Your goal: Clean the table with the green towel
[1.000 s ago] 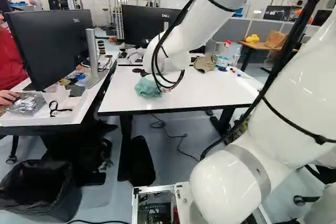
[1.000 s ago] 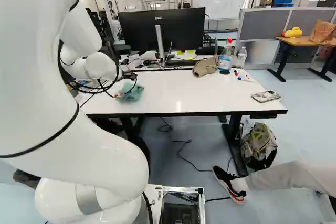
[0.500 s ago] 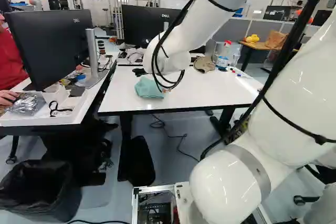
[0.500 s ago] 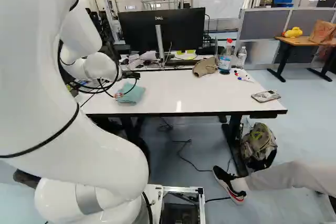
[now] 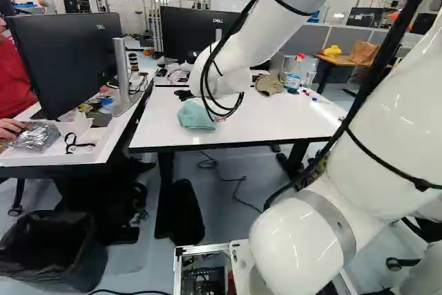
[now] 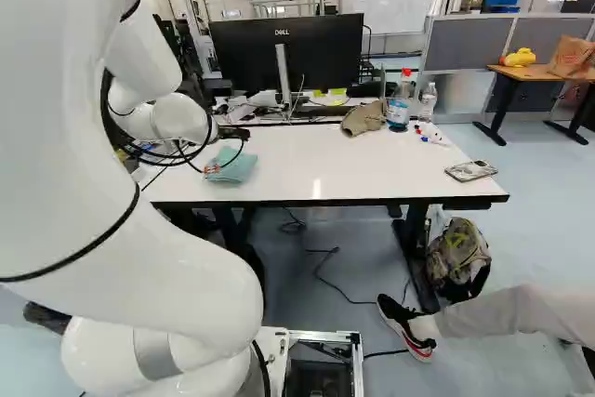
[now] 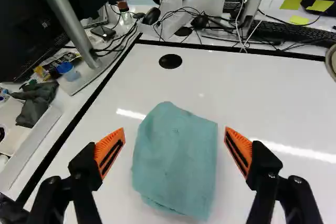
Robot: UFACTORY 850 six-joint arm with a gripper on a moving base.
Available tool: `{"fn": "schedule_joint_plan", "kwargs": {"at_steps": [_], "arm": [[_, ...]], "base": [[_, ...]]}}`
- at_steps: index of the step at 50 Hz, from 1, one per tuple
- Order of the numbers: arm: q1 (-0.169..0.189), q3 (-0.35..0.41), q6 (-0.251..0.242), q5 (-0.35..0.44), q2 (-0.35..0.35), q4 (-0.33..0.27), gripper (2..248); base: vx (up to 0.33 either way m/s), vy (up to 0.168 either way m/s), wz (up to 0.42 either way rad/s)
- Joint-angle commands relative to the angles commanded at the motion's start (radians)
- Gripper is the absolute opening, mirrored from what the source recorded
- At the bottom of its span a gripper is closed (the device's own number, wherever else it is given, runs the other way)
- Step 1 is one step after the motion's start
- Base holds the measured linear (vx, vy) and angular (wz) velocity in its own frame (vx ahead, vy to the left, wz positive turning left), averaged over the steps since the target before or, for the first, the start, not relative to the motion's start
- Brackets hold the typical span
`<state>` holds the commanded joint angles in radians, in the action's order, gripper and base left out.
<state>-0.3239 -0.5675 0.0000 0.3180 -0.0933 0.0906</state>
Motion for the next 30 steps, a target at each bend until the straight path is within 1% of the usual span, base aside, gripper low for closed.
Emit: {"fn": "schedule_joint_plan", "kwargs": {"at_steps": [30], "arm": [[0.102,0.041,0.0,0.0,-0.043,0.0,247]], "base": [[0.0,0.0,0.0]]}}
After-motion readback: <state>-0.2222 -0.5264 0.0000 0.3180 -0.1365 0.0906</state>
